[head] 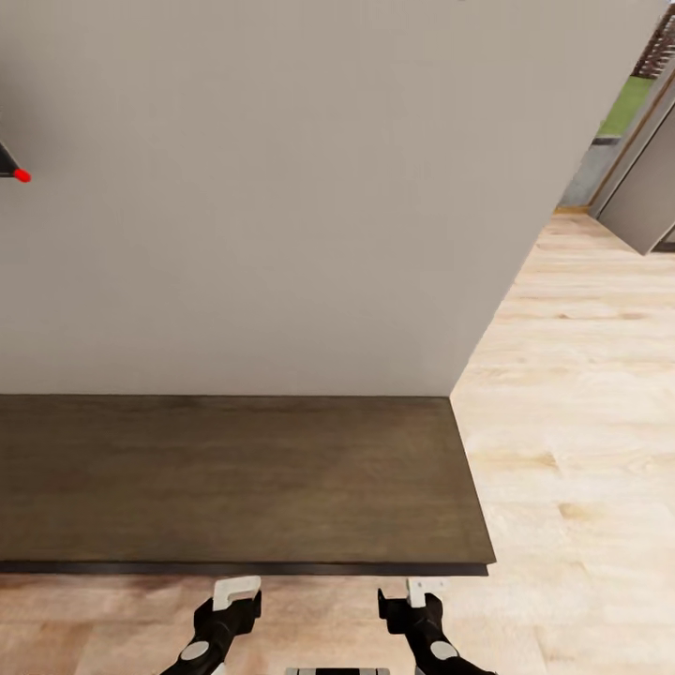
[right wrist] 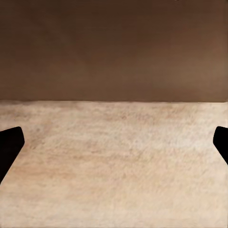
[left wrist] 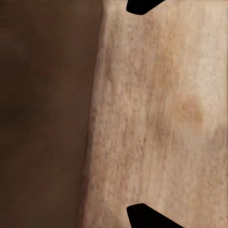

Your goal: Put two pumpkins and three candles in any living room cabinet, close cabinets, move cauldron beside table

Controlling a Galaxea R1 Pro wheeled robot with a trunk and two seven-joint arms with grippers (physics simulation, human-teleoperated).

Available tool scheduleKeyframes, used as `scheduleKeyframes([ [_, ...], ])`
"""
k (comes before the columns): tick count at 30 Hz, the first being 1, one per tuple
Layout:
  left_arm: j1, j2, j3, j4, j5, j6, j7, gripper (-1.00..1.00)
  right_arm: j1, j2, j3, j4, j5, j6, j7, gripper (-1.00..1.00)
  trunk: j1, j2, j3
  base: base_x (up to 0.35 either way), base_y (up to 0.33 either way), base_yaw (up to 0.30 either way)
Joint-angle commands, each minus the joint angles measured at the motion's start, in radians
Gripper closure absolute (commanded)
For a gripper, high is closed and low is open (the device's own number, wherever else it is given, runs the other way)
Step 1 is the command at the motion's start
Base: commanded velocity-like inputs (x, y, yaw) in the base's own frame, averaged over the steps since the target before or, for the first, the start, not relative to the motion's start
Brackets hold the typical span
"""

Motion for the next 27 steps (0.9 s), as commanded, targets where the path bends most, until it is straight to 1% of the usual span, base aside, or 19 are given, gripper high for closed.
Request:
scheduleKeyframes([
  [1,-0.065,0.001,-0.004,0.003,0.022,0.064,0.007,-1.00,-0.062,0.001,0.035,0.002,-0.005,0.019,-0.002,-1.00,0.002,0.000,0.000,0.059,0.000,0.000],
  [5,-0.065,0.000,-0.004,0.003,0.021,0.062,0.007,-1.00,-0.062,0.001,0.035,0.002,-0.005,0.017,-0.002,-1.00,0.002,0.000,0.000,-0.214,0.000,0.000],
  [11,-0.065,0.000,-0.003,0.010,0.021,0.062,0.007,-1.00,-0.062,0.001,0.035,0.001,-0.006,0.016,-0.002,-1.00,0.002,0.000,0.000,-0.334,0.000,0.000],
  [19,-0.065,0.002,-0.002,0.029,0.025,0.063,0.007,-1.00,-0.062,-0.009,0.034,0.010,-0.008,0.017,0.000,-1.00,0.002,0.000,0.000,-0.342,0.000,0.000],
  [21,-0.065,0.002,0.002,0.104,0.030,0.064,0.007,-1.00,-0.060,-0.007,0.034,0.020,-0.017,0.024,0.001,-1.00,0.002,0.000,0.000,-0.342,0.000,0.000],
  [23,-0.065,0.004,0.006,0.145,0.033,0.067,0.007,-1.00,-0.059,-0.007,0.034,0.042,-0.020,0.027,0.001,-1.00,0.002,0.000,0.000,-0.342,0.000,0.000],
  [25,-0.065,0.009,0.015,0.195,0.040,0.070,0.008,-1.00,-0.058,-0.005,0.034,0.085,-0.021,0.029,0.001,-1.00,0.002,0.000,0.000,-0.342,0.000,0.000],
  [27,-0.065,0.011,0.022,0.218,0.049,0.068,0.009,-1.00,-0.049,-0.006,0.034,0.105,-0.021,0.030,0.002,-1.00,0.002,0.000,0.000,-0.258,0.000,0.000],
])
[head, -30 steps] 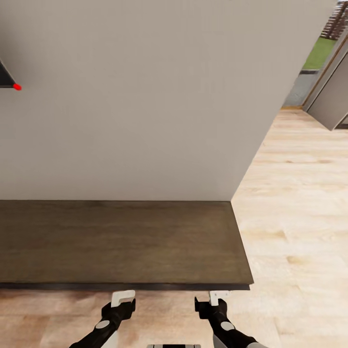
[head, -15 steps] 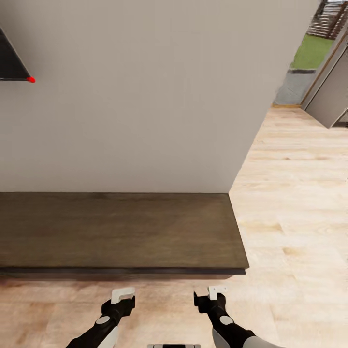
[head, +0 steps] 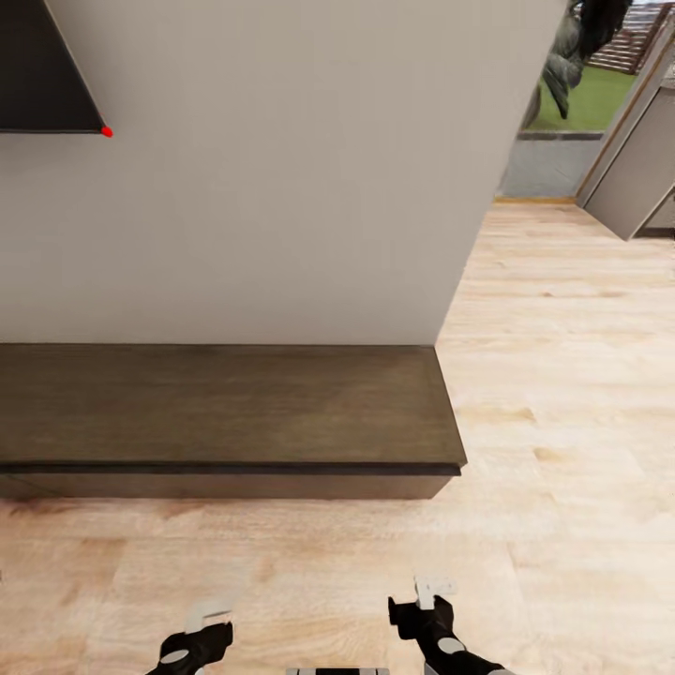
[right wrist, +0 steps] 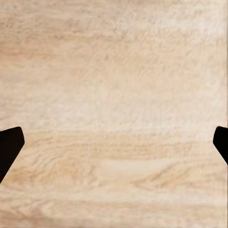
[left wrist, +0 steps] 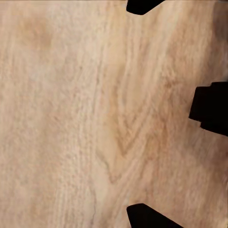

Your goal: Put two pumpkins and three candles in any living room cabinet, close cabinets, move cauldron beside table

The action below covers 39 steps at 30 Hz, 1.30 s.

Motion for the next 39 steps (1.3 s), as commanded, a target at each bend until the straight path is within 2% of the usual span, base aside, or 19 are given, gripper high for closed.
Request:
scheduleKeyframes([
  [1,0.000,0.002,-0.007,0.010,0.010,-0.004,0.005,-1.00,0.011,0.000,0.009,0.007,-0.006,-0.003,-0.003,-1.00,-0.001,0.000,-0.001,-0.117,0.000,0.000],
  [6,0.000,0.004,-0.002,0.092,0.025,-0.004,0.005,-1.00,0.044,-0.003,0.009,0.012,-0.006,-0.002,-0.003,-1.00,-0.020,0.035,0.015,-0.033,0.000,0.000],
  [12,0.001,0.005,0.008,0.138,0.126,-0.001,-0.004,-1.00,0.052,-0.005,0.008,0.012,-0.008,-0.004,-0.003,-1.00,-0.043,0.077,0.034,-0.002,0.000,0.000],
  [14,0.001,0.005,0.008,0.143,0.136,0.001,-0.006,-1.00,0.052,-0.007,0.008,0.012,-0.009,-0.003,-0.002,-1.00,-0.050,0.091,0.040,0.000,0.000,0.000],
  [23,0.004,-0.001,0.009,0.197,0.143,0.006,-0.025,-1.00,0.075,-0.027,0.007,0.015,-0.009,-0.005,0.001,-1.00,-0.085,0.154,0.075,0.000,0.000,-0.096],
  [31,0.047,-0.008,0.010,0.202,0.144,0.006,-0.030,-1.00,0.114,-0.032,0.006,0.016,-0.010,-0.010,-0.006,-1.00,-0.116,0.210,0.110,0.000,0.000,-0.174],
  [35,0.066,-0.007,0.010,0.202,0.144,0.007,-0.030,-1.00,0.134,-0.047,0.006,0.016,-0.009,-0.010,-0.006,-1.00,-0.131,0.238,0.128,0.000,0.000,-0.169],
  [39,0.084,-0.007,0.010,0.202,0.145,0.007,-0.029,-1.00,0.155,-0.051,0.007,0.019,-0.008,-0.009,-0.008,-1.00,-0.146,0.266,0.146,0.000,0.000,-0.167],
])
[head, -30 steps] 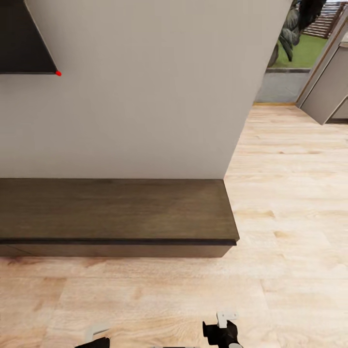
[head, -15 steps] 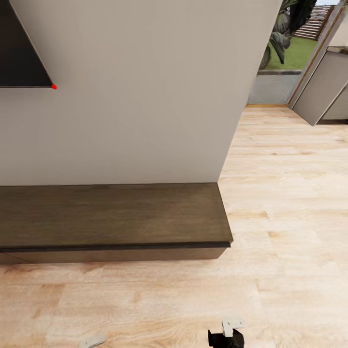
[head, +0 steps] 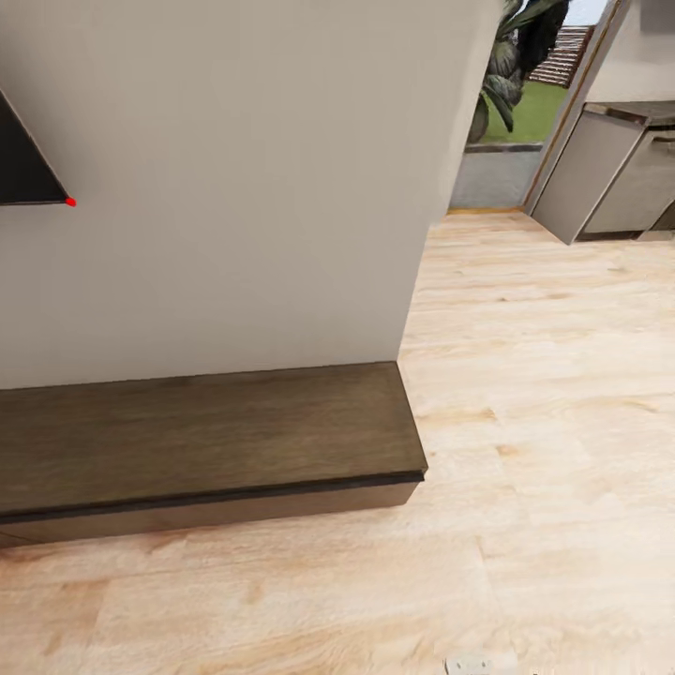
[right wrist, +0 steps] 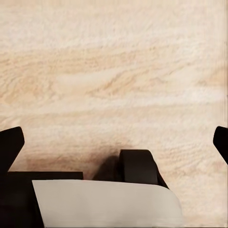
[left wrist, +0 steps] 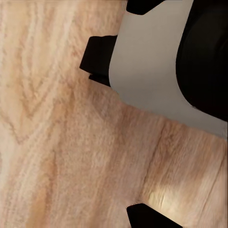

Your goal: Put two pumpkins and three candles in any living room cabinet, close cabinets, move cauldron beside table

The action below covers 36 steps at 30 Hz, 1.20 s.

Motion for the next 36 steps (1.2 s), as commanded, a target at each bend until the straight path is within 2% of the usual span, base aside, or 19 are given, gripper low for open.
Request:
scheduleKeyframes([
  [1,0.006,0.000,-0.007,0.002,0.005,-0.004,0.000,-1.00,0.005,-0.001,0.009,0.003,-0.006,-0.005,-0.001,-1.00,-0.004,0.007,0.004,0.000,0.000,-0.165],
  [6,0.025,-0.002,-0.005,0.002,0.006,-0.004,0.001,-1.00,0.020,-0.003,0.009,0.004,-0.007,-0.010,0.001,-1.00,-0.023,0.042,0.027,0.000,0.000,-0.165],
  [8,0.035,0.002,-0.002,0.002,0.016,-0.005,0.002,-1.00,0.022,-0.004,0.009,0.004,-0.006,-0.011,0.001,-1.00,-0.031,0.056,0.036,0.000,0.000,-0.164],
  [9,0.041,0.005,0.007,0.002,0.050,-0.006,0.001,-1.00,0.023,-0.003,0.009,0.003,-0.006,-0.011,0.001,-1.00,-0.035,0.063,0.040,0.000,0.000,-0.161],
  [12,0.048,0.008,0.014,0.003,0.104,-0.007,0.001,-1.00,0.023,-0.002,0.010,0.003,-0.002,-0.011,0.001,-1.00,-0.046,0.084,0.054,0.000,0.000,-0.156],
  [16,0.062,0.012,0.017,0.004,0.138,-0.008,0.001,-1.00,0.024,-0.001,0.010,0.002,0.002,-0.011,0.002,-1.00,-0.062,0.112,0.072,0.000,0.000,-0.138],
  [26,0.068,0.014,0.018,0.004,0.146,-0.008,-0.001,-1.00,0.024,-0.009,0.012,0.001,0.002,-0.006,0.001,-1.00,-0.100,0.182,0.119,0.000,0.000,-0.040],
  [30,0.073,0.018,0.018,0.004,0.146,-0.008,0.000,-1.00,0.024,-0.031,0.008,0.001,-0.006,0.003,0.000,-1.00,-0.115,0.210,0.138,0.000,0.000,-0.082],
  [36,0.083,0.016,0.018,0.004,0.146,-0.008,-0.001,-1.00,0.024,-0.029,0.013,0.000,0.006,0.000,0.000,-1.00,-0.138,0.252,0.166,0.000,0.000,-0.070],
])
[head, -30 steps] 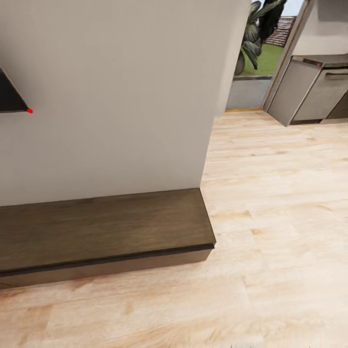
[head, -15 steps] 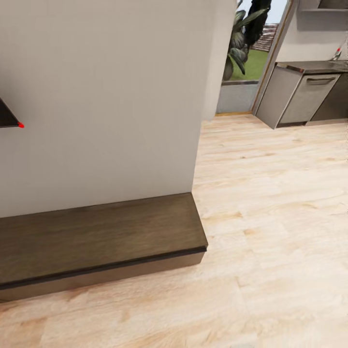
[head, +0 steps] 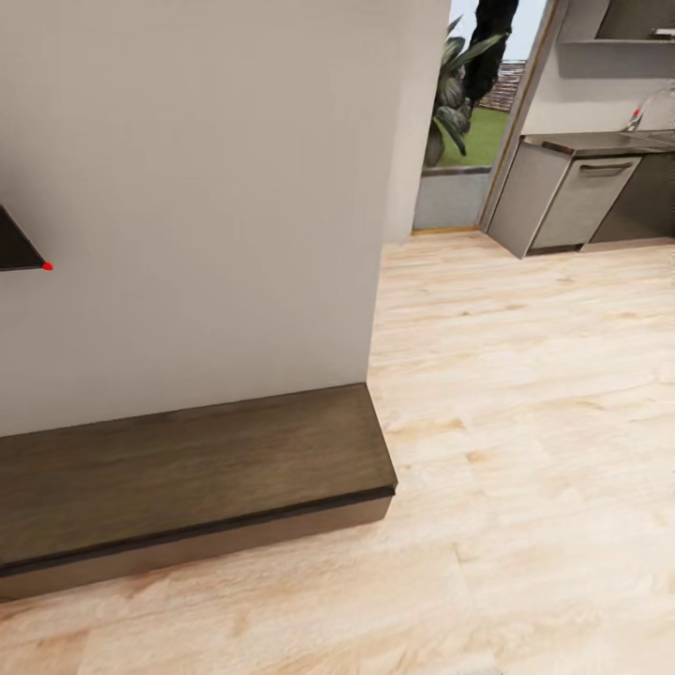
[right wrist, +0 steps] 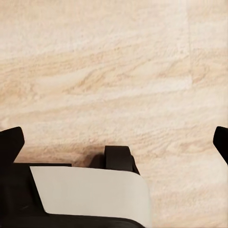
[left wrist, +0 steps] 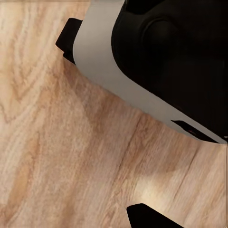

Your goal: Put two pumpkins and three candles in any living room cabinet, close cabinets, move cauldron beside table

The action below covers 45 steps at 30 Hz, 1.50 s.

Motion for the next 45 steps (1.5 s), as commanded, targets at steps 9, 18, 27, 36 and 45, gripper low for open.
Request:
scheduleKeyframes([
  [9,0.016,-0.006,-0.007,0.002,0.005,0.000,0.001,-1.00,-0.001,0.000,0.009,0.004,0.003,-0.005,0.009,-1.00,-0.015,0.028,0.026,0.000,0.000,-0.043],
  [18,0.019,0.021,-0.010,0.003,-0.002,-0.003,0.002,-1.00,-0.001,0.003,0.014,0.000,0.033,-0.005,0.011,-1.00,-0.015,0.028,0.036,0.000,0.000,0.005],
  [27,0.019,0.054,-0.010,0.002,-0.001,-0.009,-0.001,-1.00,-0.001,0.004,0.020,0.001,0.109,-0.003,0.011,-1.00,-0.015,0.028,0.048,0.000,0.000,0.206],
  [36,0.019,0.055,-0.010,0.002,0.000,-0.009,-0.001,-1.00,-0.001,0.002,0.020,0.002,0.110,-0.003,0.011,-1.00,-0.015,0.028,0.060,0.000,0.000,0.216],
  [45,0.019,0.055,-0.010,0.002,0.000,-0.009,-0.001,-1.00,-0.001,-0.002,0.019,0.003,0.108,-0.003,0.009,-1.00,-0.015,0.028,0.072,0.000,0.000,0.200],
])
